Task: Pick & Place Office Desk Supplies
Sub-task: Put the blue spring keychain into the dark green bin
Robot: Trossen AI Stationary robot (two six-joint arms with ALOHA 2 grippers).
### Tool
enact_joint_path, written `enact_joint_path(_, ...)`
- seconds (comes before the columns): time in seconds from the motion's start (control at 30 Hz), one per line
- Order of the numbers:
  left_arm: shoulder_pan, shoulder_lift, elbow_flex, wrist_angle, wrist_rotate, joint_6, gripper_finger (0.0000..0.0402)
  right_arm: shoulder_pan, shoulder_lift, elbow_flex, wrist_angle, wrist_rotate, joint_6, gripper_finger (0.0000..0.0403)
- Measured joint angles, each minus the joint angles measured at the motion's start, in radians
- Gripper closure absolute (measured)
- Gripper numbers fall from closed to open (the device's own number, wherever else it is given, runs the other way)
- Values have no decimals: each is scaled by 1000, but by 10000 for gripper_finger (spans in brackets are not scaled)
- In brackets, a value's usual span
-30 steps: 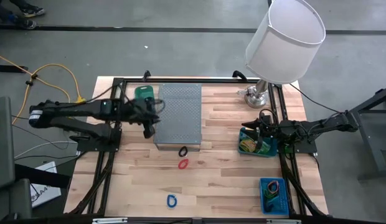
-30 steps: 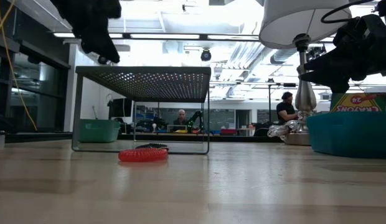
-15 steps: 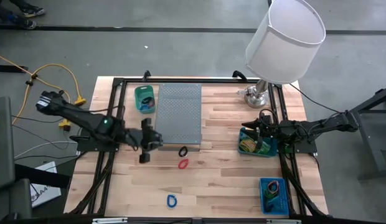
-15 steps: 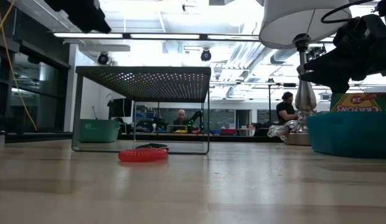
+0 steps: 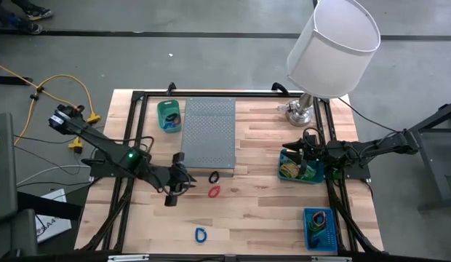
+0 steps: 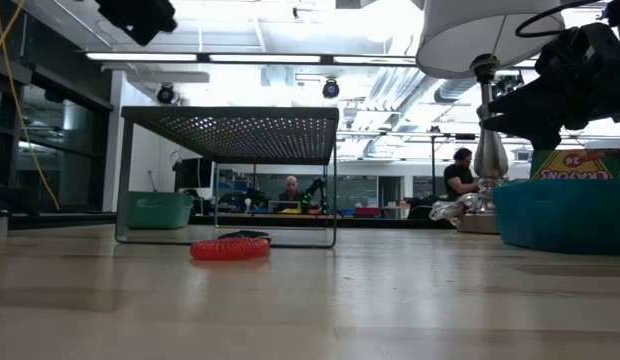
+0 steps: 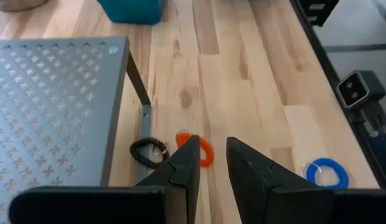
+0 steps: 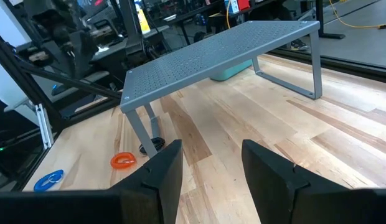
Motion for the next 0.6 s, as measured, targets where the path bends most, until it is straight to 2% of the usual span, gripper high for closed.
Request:
enact_joint_path(0.23, -28, 116, 0, 43, 4, 1, 328, 0, 0, 0, 0, 0, 0, 250)
enact_joint_path(0.6, -189, 297, 0, 148, 44, 30, 328, 0, 0, 0, 0, 0, 0, 250)
